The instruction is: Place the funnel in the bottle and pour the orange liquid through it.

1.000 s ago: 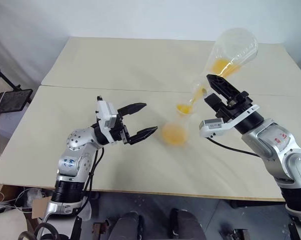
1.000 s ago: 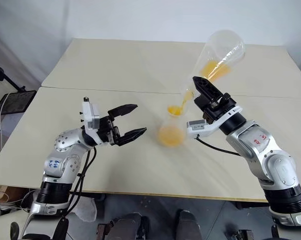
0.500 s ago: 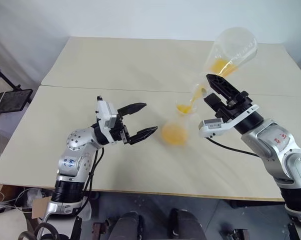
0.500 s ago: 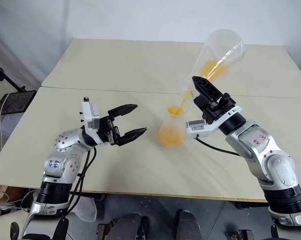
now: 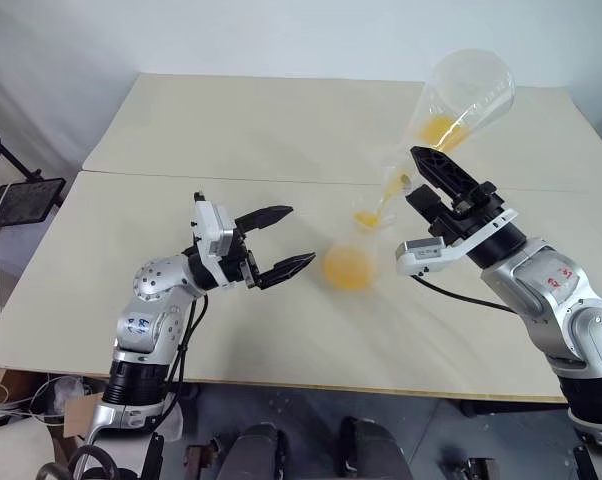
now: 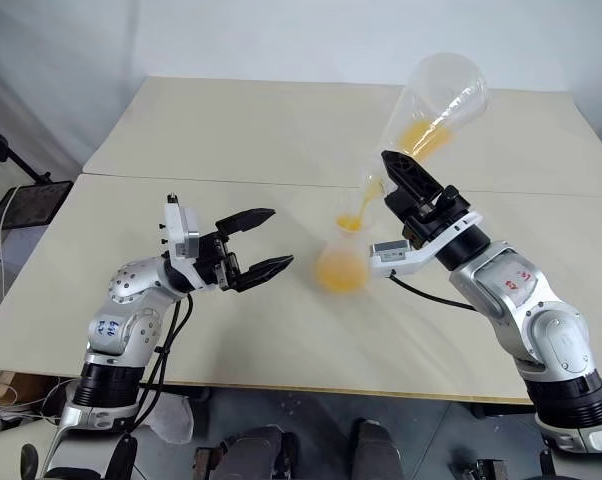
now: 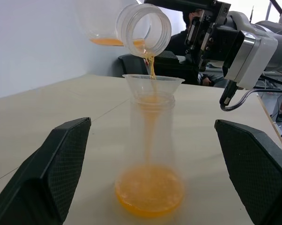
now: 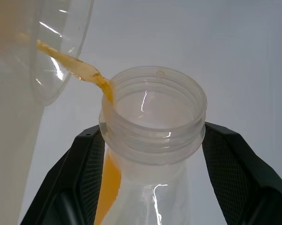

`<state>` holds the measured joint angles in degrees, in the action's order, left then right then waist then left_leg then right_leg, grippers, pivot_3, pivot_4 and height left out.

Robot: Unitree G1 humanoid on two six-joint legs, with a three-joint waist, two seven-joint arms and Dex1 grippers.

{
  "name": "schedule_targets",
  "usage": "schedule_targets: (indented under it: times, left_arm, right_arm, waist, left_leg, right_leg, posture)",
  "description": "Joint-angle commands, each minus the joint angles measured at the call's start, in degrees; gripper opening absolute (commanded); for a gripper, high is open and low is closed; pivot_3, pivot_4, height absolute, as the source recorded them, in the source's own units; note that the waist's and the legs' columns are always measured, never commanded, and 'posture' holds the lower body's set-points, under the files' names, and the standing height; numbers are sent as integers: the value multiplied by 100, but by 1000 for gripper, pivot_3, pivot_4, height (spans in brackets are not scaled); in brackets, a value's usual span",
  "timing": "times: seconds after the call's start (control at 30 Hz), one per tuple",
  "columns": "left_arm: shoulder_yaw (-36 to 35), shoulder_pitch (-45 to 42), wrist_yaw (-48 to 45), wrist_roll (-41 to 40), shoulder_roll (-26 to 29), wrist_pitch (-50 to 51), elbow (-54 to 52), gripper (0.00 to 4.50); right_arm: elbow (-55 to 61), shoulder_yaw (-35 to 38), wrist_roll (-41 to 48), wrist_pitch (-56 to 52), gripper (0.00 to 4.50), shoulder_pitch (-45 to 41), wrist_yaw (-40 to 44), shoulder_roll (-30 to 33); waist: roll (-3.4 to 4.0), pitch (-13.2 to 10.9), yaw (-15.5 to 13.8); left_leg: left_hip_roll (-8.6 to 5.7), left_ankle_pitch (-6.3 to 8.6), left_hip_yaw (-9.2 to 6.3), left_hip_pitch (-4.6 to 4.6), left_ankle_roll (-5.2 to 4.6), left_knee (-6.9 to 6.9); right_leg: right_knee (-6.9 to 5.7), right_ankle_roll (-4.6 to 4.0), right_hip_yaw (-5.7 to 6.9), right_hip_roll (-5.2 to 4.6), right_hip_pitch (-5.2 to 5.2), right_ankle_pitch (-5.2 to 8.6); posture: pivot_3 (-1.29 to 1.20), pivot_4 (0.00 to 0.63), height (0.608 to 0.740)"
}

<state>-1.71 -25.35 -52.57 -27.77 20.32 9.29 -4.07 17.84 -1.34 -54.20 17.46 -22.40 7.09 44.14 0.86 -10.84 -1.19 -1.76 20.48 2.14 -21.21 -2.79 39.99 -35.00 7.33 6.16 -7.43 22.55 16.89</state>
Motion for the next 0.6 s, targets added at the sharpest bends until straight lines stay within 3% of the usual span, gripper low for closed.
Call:
schedule_targets:
  times: [0.03, 0.6]
  left_arm:
    - [-41, -22, 22, -44, 1, -107, -162, 4500]
    - [-36, -47, 20, -42, -11, -120, -146, 4500]
  right_arm:
    - [265, 162, 22, -42, 2759, -103, -112, -25]
    - [284, 188, -28, -52, 2759, -89, -162, -24]
  waist:
    - [0, 0, 0]
    - [0, 0, 1]
  left_leg:
    - [0, 0, 0, 0, 0, 0]
    - [0, 0, 0, 0, 0, 0]
  right_leg:
    - [0, 0, 0, 0, 0, 0]
    - [0, 0, 0, 0, 0, 0]
  posture:
    - [0, 150, 740]
    - [0, 150, 740]
